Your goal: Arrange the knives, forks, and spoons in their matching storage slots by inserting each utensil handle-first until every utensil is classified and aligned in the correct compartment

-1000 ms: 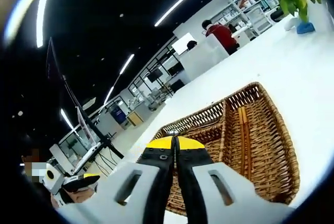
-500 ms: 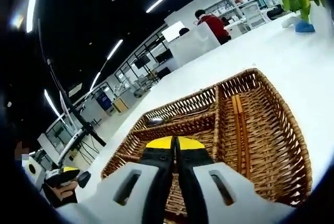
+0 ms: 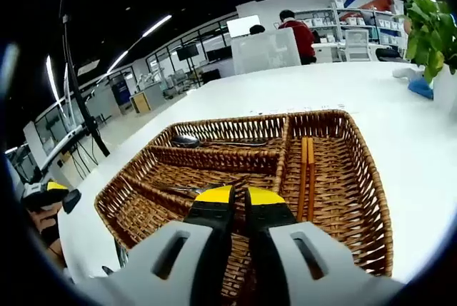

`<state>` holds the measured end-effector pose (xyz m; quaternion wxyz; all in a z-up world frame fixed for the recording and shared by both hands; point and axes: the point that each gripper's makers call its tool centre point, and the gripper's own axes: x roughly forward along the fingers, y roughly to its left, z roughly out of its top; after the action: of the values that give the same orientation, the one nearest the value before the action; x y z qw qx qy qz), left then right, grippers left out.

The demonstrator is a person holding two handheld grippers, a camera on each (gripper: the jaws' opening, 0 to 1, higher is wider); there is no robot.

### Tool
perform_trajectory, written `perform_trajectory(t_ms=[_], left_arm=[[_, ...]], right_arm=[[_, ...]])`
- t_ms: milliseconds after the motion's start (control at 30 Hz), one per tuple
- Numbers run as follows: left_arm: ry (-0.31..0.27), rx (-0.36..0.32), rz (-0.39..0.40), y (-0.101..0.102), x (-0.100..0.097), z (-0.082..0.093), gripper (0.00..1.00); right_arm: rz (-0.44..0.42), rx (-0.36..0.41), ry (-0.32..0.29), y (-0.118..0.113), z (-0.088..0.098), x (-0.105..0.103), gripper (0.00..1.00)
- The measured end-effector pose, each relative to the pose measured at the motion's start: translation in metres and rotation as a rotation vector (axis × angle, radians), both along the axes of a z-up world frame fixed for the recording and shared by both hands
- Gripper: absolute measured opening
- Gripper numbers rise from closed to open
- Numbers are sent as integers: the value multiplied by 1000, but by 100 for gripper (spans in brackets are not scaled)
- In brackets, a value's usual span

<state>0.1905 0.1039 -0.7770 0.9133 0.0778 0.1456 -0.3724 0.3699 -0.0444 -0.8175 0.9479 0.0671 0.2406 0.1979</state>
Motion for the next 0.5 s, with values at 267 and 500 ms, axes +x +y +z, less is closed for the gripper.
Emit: perform_trajectory(t_ms=[267,500], left_arm=[[2,1,7,4,1,-1,98],[2,-4,10,5,2,-1,98]], right_arm=[[53,-151,-3,2,-3,-2,7],[99,-224,14,4,-7,-7,10]])
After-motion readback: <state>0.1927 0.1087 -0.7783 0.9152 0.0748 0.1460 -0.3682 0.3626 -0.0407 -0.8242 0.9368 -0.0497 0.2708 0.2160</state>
